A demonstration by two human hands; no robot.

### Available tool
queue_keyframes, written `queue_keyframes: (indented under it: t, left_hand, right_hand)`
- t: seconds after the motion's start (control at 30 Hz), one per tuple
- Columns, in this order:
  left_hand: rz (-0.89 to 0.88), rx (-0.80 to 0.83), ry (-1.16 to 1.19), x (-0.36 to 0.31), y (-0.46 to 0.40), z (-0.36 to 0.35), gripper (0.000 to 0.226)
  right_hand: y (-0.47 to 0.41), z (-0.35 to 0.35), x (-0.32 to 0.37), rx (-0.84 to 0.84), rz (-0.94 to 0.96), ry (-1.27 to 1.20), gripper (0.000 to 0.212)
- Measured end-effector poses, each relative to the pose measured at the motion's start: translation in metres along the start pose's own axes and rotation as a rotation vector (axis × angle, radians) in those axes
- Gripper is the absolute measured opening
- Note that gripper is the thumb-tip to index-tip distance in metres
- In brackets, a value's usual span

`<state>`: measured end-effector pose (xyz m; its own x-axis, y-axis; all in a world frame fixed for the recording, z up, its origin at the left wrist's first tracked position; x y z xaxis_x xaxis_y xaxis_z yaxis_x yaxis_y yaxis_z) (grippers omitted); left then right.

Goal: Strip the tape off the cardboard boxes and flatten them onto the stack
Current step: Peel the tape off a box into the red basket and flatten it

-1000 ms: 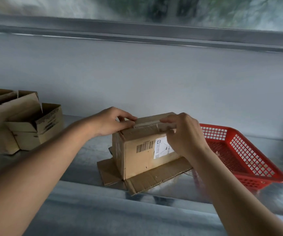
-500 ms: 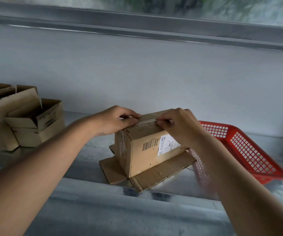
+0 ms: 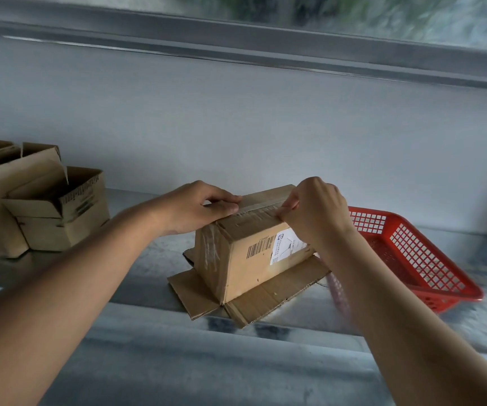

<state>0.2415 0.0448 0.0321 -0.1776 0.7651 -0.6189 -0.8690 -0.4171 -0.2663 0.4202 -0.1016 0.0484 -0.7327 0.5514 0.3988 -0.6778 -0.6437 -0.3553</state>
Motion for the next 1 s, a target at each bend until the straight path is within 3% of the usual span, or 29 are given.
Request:
queue_keyframes:
  t: [0.1,0.23,0.33,0.37,0.47,0.53,0.63,0.77,0.9,1.0]
  left_hand:
    - [0.008,-0.011,-0.038,-0.002,0.003,0.002,0.033]
    - [0.025,-0.061,0.037,-0.008,0.01,0.006,0.017]
    - [0.054,-0.068,0.042,-0.014,0.016,0.008,0.029]
    - [0.079,-0.065,0.066,-0.017,0.016,0.007,0.031]
    - [0.127,-0.05,0.118,-0.025,0.016,0.005,0.03]
    - [0.121,-0.06,0.099,-0.028,0.015,0.002,0.029]
    - [0.123,-0.063,0.109,-0.031,0.015,-0.001,0.032]
    - [0.135,-0.03,0.134,-0.035,0.018,-0.004,0.047]
    - [0.156,0.072,-0.176,-0.036,0.016,-0.005,0.081]
    - [0.152,0.189,-0.108,-0.037,0.017,-0.011,0.089]
  right_hand:
    - [0.005,-0.008,0.001,-0.041,0.039,-0.035,0.008]
    - [0.009,-0.012,-0.007,-0.031,0.077,-0.262,0.009]
    - [0.011,-0.012,-0.01,0.077,0.089,-0.417,0.013]
    - [0.014,-0.01,-0.01,0.128,0.091,-0.472,0.024]
    - [0.034,-0.004,-0.005,0.301,0.099,-0.447,0.098]
    - [0.046,-0.004,-0.001,0.318,0.135,-0.356,0.12]
    - [0.049,-0.009,-0.006,0.303,0.148,-0.441,0.106]
    - [0.038,-0.02,-0.031,0.522,0.122,-0.877,0.07]
    - [0.036,-0.02,-0.045,0.625,0.176,-1.032,0.064]
    - [0.036,-0.018,-0.045,0.634,0.21,-1.011,0.066]
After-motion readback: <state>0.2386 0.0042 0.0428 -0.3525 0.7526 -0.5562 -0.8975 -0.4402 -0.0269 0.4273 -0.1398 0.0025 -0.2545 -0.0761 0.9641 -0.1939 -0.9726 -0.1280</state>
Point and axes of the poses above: each hand's wrist, its own y-axis away from the middle knuckle, its own z-axis out of the back of the hand, x = y × z, the point moved 2 cm from there along -y, towards the middle knuckle, and after that the axes turned 10 degrees about -z, right-handed, at the moved point
